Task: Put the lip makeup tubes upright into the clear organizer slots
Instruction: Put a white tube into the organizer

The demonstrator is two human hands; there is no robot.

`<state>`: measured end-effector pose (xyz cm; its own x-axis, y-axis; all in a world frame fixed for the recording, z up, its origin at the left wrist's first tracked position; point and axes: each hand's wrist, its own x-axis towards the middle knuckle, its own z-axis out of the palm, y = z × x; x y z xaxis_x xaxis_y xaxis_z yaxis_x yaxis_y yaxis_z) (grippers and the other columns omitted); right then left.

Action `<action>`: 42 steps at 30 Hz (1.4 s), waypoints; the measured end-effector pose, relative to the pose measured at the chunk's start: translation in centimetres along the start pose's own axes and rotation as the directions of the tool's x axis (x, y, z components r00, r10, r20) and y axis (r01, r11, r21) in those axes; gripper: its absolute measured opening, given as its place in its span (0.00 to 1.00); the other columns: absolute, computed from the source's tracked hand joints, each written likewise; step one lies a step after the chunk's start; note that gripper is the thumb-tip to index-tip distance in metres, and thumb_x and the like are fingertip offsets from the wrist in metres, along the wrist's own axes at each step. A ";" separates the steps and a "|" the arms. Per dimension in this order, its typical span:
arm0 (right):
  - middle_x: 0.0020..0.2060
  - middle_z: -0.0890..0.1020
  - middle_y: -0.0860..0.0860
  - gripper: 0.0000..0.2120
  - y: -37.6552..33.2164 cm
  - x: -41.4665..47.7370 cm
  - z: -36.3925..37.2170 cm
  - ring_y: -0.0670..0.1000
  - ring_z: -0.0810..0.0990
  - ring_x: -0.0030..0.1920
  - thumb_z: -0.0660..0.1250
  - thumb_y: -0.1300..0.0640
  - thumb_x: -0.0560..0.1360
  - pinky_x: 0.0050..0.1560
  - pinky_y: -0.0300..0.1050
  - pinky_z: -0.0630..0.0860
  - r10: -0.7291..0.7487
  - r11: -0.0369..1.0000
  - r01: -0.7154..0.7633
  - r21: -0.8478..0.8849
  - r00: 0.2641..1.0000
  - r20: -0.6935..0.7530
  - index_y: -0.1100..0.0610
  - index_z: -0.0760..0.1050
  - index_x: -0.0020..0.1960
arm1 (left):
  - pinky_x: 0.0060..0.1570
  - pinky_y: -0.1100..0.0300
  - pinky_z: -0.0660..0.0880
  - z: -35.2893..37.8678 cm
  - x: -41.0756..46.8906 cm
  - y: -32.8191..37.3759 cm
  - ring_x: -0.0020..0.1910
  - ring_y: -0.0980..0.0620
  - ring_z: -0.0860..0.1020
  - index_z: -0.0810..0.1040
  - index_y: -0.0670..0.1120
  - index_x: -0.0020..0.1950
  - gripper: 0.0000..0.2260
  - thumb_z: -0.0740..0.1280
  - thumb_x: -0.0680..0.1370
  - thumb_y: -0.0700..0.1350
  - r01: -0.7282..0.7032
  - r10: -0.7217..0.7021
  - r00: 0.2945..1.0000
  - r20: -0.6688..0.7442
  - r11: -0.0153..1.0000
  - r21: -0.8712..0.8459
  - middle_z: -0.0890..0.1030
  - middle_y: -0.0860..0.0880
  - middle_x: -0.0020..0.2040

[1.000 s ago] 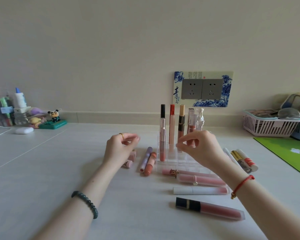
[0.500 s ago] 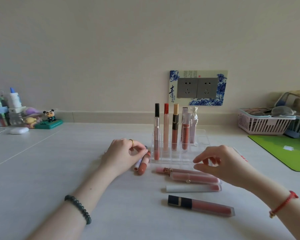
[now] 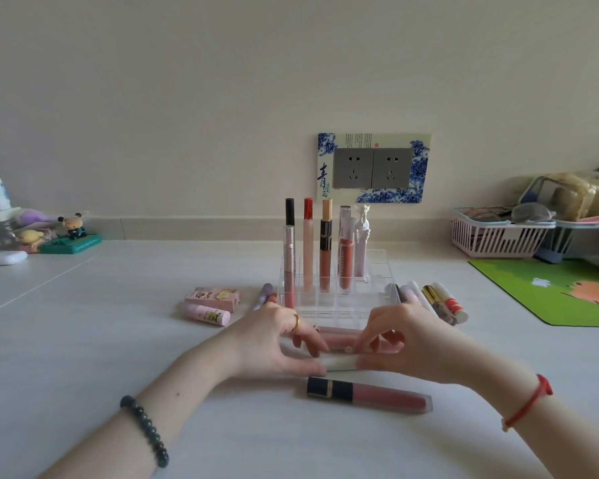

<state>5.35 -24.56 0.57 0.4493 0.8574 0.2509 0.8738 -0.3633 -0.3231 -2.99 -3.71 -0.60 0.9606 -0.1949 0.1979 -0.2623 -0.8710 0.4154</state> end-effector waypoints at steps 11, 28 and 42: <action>0.41 0.74 0.40 0.10 0.0 0.1 0.8 0.32 0.71 0.38 0.68 0.45 0.70 0.38 0.24 0.67 0.006 0.998 -0.005 -0.060 1.000 0.017 0.48 0.80 0.49 | 0.72 0.50 0.55 0.3 0.1 -0.4 0.45 0.68 0.77 0.77 0.63 0.48 0.11 0.67 0.66 0.59 -0.022 0.022 0.999 -0.027 1.000 0.001 0.78 0.71 0.37; 0.36 0.82 0.44 0.05 -0.4 2.1 -0.5 0.42 0.81 0.38 0.69 0.59 0.70 0.40 0.29 0.77 0.139 0.932 0.032 0.361 0.889 -0.437 0.51 0.77 0.44 | 0.22 0.57 0.66 -0.8 0.5 -0.7 0.21 0.46 0.71 0.83 0.50 0.43 0.06 0.72 0.68 0.49 -0.126 -0.271 0.818 -0.507 0.775 -0.619 0.82 0.45 0.33; 0.32 0.83 0.50 0.03 -1.3 8.9 0.3 0.37 0.77 0.25 0.68 0.59 0.71 0.32 0.28 0.76 0.297 0.898 -0.039 0.439 0.790 -0.537 0.58 0.80 0.41 | 0.20 0.76 0.63 -2.1 0.3 -3.5 0.24 0.62 0.72 0.80 0.54 0.40 0.06 0.68 0.73 0.43 0.008 -0.474 0.641 -0.604 0.791 -0.612 0.83 0.50 0.41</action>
<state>8.19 -16.33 3.00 0.7141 0.3734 0.5922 0.6852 -0.1993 -0.7006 -1.97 0.20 -0.07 0.6845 0.5605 0.4662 -0.2553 -0.4147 0.8734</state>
